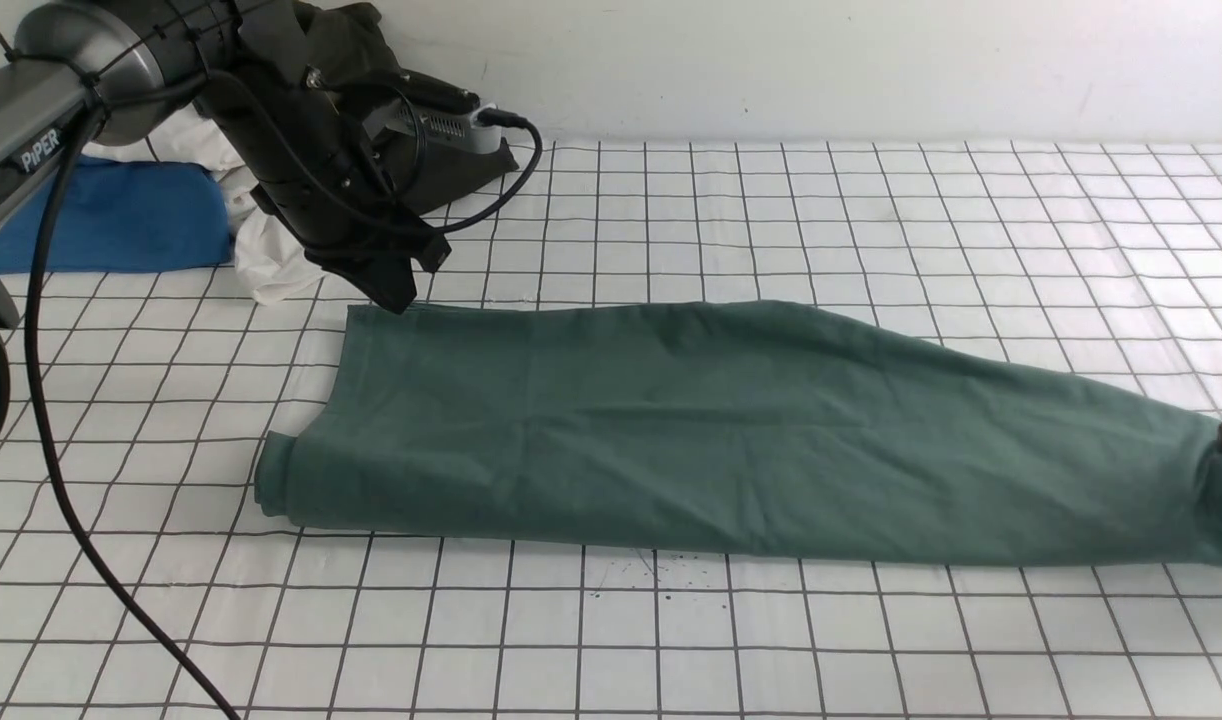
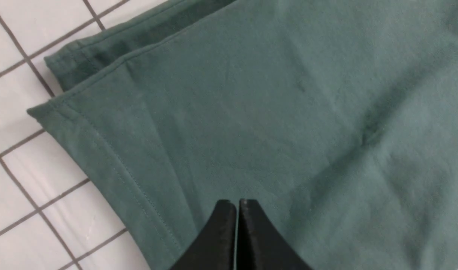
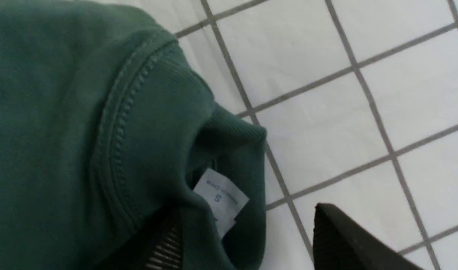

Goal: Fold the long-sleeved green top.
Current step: Use the right arm to clamp the right edge of the fabric, then use the right arm to drag the right edge of the fabric to the left and folds it over the left edge

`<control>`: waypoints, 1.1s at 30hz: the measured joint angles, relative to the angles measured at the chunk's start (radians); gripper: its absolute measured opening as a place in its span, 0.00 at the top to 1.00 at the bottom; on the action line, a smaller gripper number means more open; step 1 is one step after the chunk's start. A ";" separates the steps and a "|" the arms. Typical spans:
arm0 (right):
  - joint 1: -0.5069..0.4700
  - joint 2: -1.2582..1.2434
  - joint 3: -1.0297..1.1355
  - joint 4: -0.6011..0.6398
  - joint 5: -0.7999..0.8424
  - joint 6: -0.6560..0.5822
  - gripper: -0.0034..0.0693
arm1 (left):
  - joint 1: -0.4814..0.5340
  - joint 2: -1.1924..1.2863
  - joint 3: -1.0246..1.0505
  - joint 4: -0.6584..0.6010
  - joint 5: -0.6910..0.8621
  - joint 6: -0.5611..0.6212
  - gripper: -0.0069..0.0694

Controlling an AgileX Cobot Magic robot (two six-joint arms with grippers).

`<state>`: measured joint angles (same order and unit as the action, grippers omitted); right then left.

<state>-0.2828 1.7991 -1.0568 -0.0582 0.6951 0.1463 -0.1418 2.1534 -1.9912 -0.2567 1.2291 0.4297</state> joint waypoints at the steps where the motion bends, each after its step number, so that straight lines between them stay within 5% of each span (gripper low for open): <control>1: 0.000 0.013 0.000 0.007 -0.013 0.000 0.31 | 0.000 0.000 0.000 0.000 0.000 0.001 0.92; 10: 0.015 0.059 0.000 0.034 -0.053 -0.053 0.37 | 0.000 0.000 0.000 -0.001 0.000 0.002 0.92; 21: 0.021 0.021 0.001 0.006 -0.049 -0.146 0.93 | 0.000 0.004 0.000 0.000 0.000 0.008 0.92; 29: -0.017 -0.230 0.001 -0.216 -0.025 -0.106 0.94 | 0.000 0.004 0.000 0.001 0.000 0.036 0.92; 33: 0.006 -0.381 -0.034 -0.212 0.017 -0.089 0.94 | 0.000 0.004 0.000 0.001 0.000 0.049 0.92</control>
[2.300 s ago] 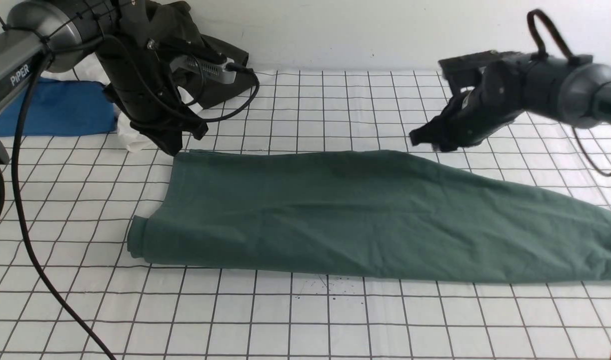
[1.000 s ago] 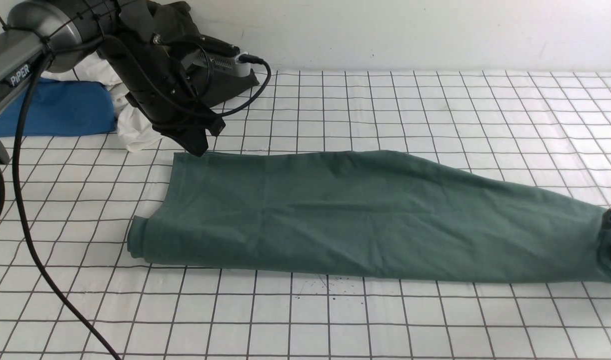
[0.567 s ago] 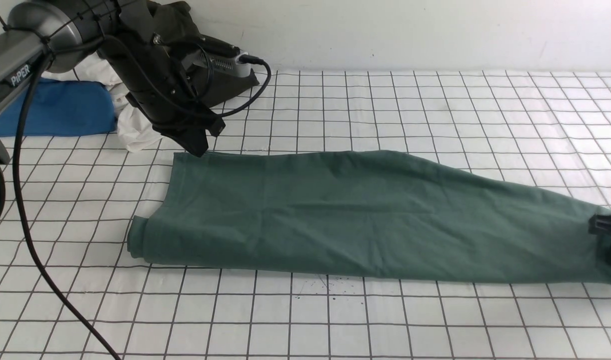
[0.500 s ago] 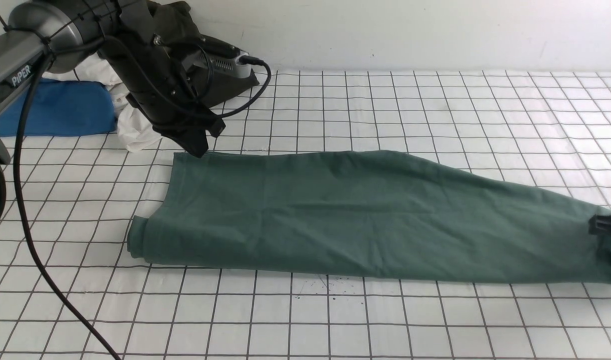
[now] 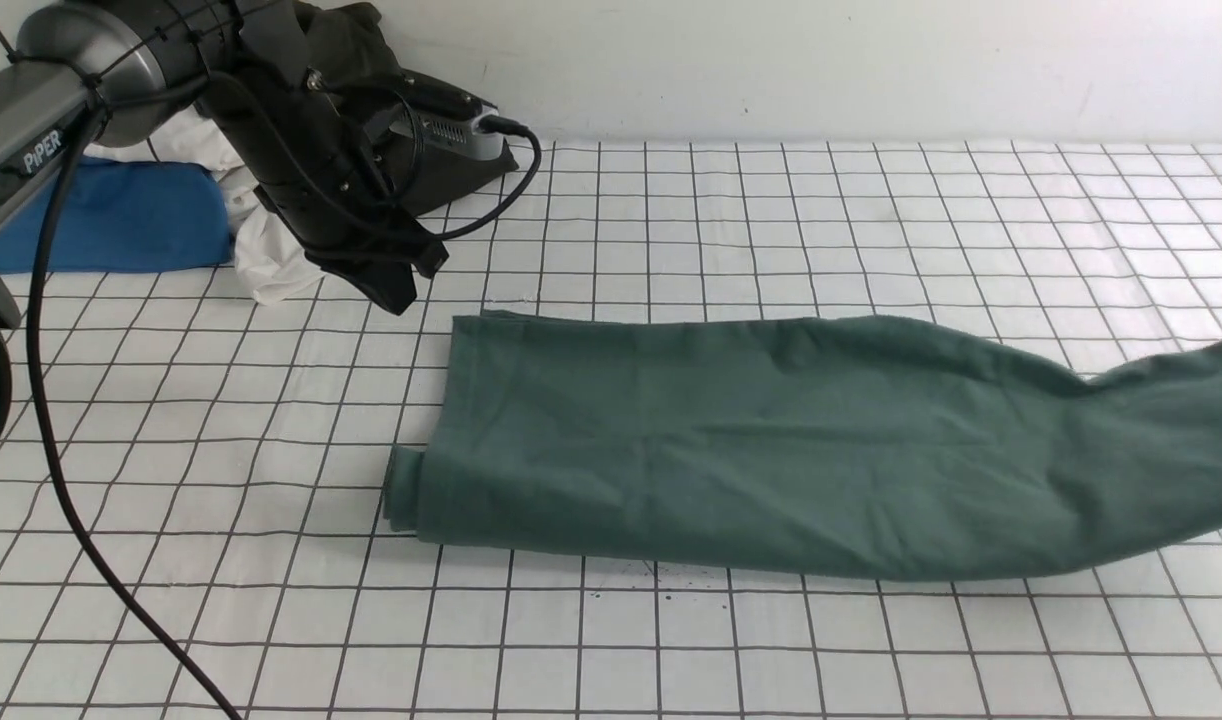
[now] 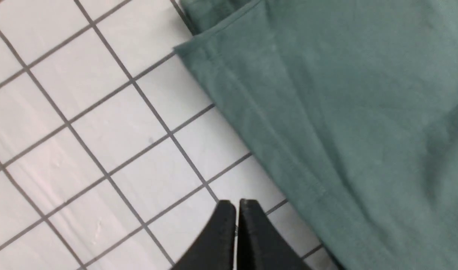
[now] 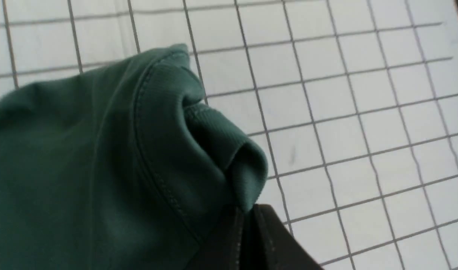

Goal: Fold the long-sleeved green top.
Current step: Use the right arm to drag the right edge of the fabric to the left and folds it over the left edge

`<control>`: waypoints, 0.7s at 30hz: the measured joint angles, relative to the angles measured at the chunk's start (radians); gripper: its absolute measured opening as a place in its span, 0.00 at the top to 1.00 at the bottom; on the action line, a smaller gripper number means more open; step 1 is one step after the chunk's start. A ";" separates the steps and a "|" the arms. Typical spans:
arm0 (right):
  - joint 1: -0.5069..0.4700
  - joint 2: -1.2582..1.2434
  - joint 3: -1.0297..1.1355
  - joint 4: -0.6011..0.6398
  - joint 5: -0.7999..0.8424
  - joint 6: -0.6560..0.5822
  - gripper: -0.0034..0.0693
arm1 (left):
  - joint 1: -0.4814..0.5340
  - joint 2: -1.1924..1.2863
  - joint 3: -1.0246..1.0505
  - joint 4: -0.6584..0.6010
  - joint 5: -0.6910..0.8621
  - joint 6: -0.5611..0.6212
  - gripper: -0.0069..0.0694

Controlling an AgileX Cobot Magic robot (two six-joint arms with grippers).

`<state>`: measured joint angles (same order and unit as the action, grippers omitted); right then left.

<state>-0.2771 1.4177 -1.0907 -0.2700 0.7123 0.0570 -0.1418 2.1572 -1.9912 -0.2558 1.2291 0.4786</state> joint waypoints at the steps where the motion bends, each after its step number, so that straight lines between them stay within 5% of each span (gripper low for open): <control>1: 0.023 -0.023 -0.016 0.018 0.016 -0.009 0.94 | 0.000 0.000 0.000 0.000 0.000 0.000 0.92; 3: 0.066 -0.056 -0.048 0.058 0.033 -0.044 0.94 | 0.000 0.000 0.000 0.000 0.000 0.001 0.92; 12: 0.593 0.035 -0.272 0.455 -0.050 -0.259 0.94 | 0.000 -0.003 0.000 0.013 0.000 0.001 0.92; 21: 0.870 0.433 -0.554 0.550 -0.079 -0.262 0.94 | 0.024 -0.123 0.000 0.201 0.002 -0.039 0.92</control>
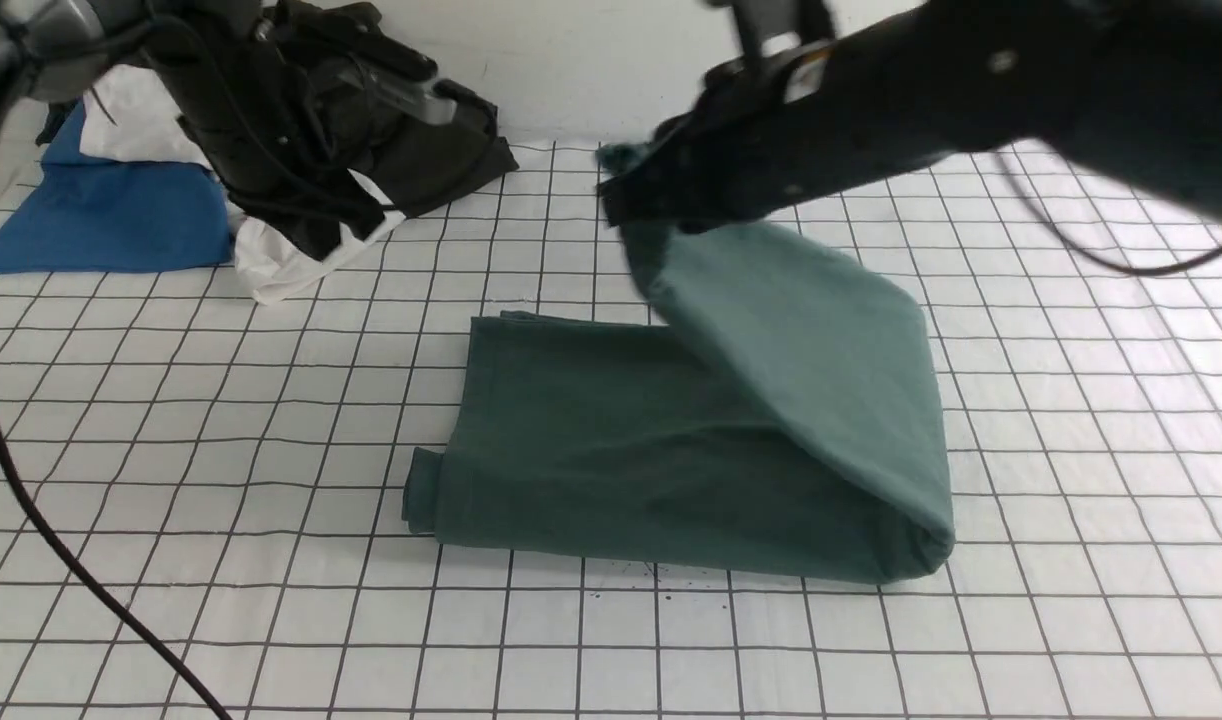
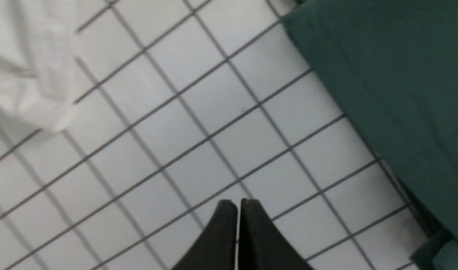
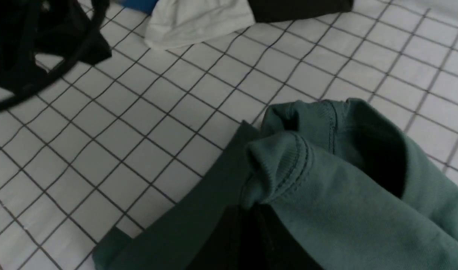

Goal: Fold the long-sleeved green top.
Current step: Use the right arm to drag the right edge of the fabric to the left and folds it over the left edge

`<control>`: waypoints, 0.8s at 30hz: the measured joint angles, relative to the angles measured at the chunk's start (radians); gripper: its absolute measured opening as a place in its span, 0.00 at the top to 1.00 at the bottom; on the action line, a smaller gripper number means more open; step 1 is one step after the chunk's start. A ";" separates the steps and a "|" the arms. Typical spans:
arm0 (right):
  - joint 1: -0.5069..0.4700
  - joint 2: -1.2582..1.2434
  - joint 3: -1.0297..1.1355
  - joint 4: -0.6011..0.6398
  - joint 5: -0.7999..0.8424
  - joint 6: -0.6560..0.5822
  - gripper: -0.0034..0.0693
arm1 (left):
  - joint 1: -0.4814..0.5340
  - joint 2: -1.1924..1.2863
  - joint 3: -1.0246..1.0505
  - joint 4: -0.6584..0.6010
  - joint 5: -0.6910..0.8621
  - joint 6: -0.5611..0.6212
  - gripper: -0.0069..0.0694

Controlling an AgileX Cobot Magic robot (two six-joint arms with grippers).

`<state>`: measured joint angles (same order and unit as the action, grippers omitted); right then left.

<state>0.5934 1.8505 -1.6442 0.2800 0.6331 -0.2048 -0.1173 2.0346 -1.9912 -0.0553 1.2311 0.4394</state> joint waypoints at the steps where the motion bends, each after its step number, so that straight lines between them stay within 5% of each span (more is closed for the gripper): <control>1: 0.013 0.027 -0.019 0.008 -0.001 0.000 0.94 | 0.010 -0.019 0.000 0.007 0.000 -0.012 0.92; 6: 0.057 0.202 -0.141 0.059 0.017 -0.021 0.86 | 0.069 -0.114 0.000 -0.002 0.005 -0.047 0.92; 13: 0.059 0.264 -0.327 0.021 0.226 -0.052 0.42 | 0.070 -0.150 -0.001 -0.160 0.014 -0.039 0.92; 15: 0.051 0.255 -0.365 -0.027 0.296 -0.055 0.36 | 0.052 -0.149 -0.001 -0.209 0.015 -0.025 0.92; 20: 0.001 0.231 -0.407 -0.200 0.532 -0.055 0.35 | -0.040 -0.149 0.016 -0.265 0.014 0.027 0.92; 24: -0.111 0.224 -0.345 -0.319 0.597 -0.032 0.46 | -0.139 -0.111 0.089 -0.266 0.014 0.039 0.92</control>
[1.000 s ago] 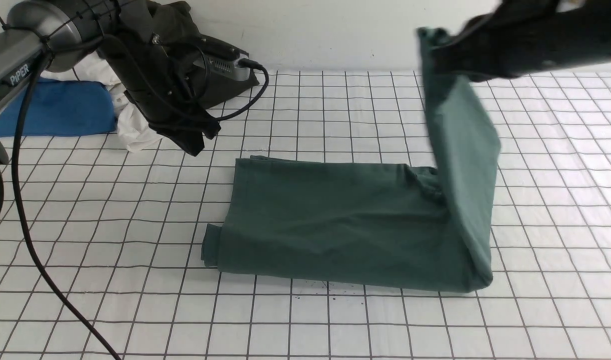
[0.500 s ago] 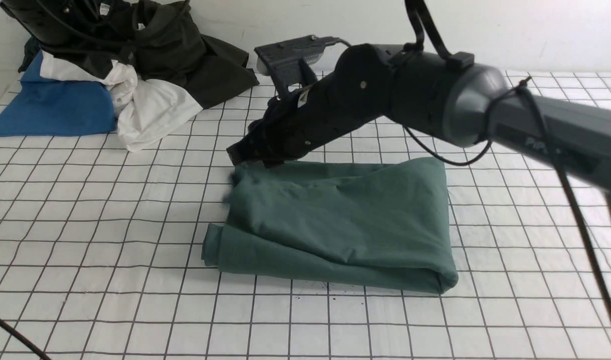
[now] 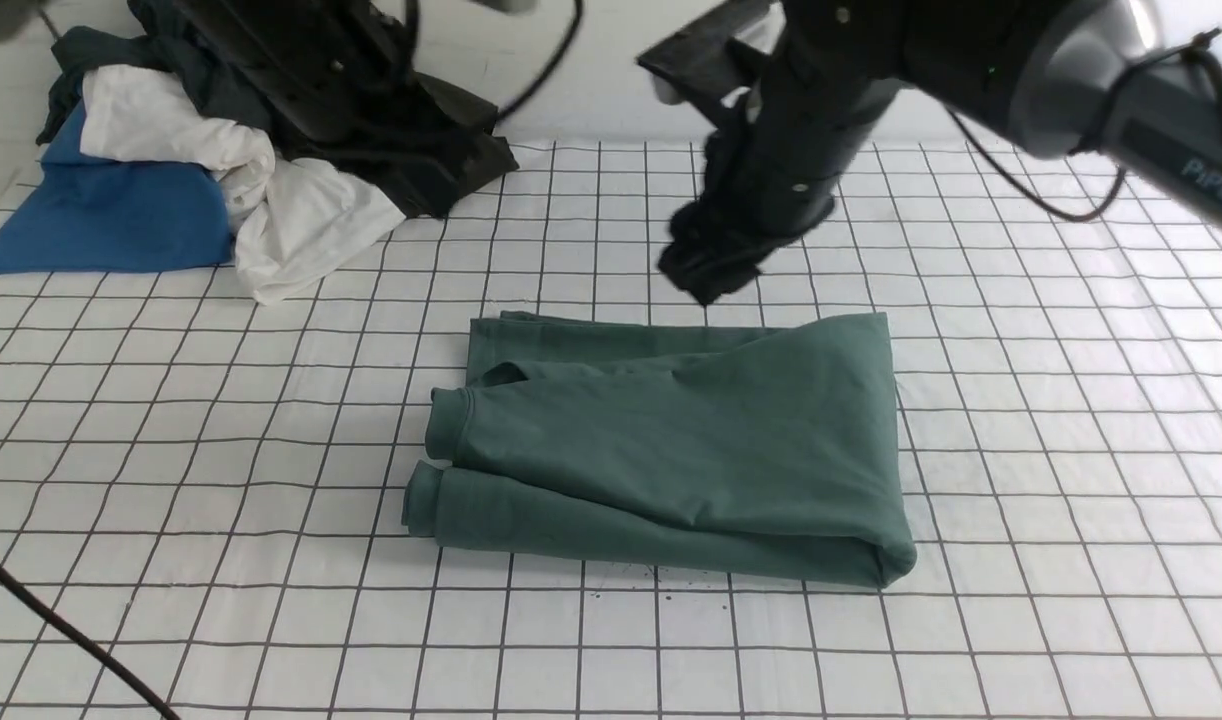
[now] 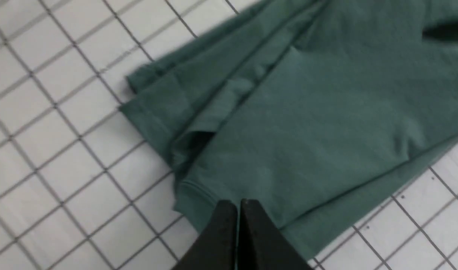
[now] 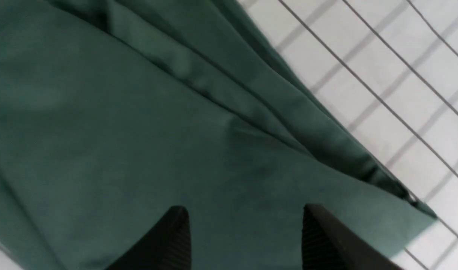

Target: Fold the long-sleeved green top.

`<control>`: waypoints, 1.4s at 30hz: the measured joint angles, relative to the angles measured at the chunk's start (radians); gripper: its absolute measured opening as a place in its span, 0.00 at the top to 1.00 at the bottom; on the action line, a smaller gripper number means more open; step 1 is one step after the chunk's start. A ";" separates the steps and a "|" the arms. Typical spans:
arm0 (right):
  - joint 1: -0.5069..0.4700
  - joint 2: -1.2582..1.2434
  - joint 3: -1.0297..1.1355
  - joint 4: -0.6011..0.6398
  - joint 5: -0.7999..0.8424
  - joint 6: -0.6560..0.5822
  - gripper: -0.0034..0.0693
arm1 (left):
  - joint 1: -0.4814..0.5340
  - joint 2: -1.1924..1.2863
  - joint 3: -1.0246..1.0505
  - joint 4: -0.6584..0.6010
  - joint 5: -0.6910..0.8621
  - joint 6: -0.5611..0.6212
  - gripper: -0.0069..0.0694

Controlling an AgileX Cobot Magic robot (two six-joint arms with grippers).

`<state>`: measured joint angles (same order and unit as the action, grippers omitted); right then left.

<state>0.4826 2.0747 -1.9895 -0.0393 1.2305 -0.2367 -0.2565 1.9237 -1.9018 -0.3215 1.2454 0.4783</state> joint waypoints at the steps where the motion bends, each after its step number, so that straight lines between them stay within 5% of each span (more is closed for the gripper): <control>1: -0.006 0.000 0.006 -0.001 0.000 0.002 0.47 | 0.000 0.003 0.003 0.000 0.000 0.000 0.92; 9: -0.179 -0.015 0.331 0.116 0.000 0.001 0.81 | -0.061 0.058 0.059 0.049 -0.004 -0.051 0.92; 14: -0.211 -0.078 0.479 0.156 -0.002 -0.028 0.94 | -0.061 -0.062 0.070 0.083 -0.012 -0.095 0.92; 27: -0.217 -0.618 0.679 0.204 -0.079 -0.032 0.97 | -0.061 -0.645 0.564 0.168 -0.009 -0.136 0.92; 42: -0.217 -1.374 1.079 0.272 -0.509 -0.032 0.97 | -0.061 -1.259 1.194 0.190 -0.315 -0.222 0.92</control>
<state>0.2651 0.7010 -0.9103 0.2332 0.7216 -0.2686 -0.3178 0.6650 -0.7082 -0.1319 0.9305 0.2562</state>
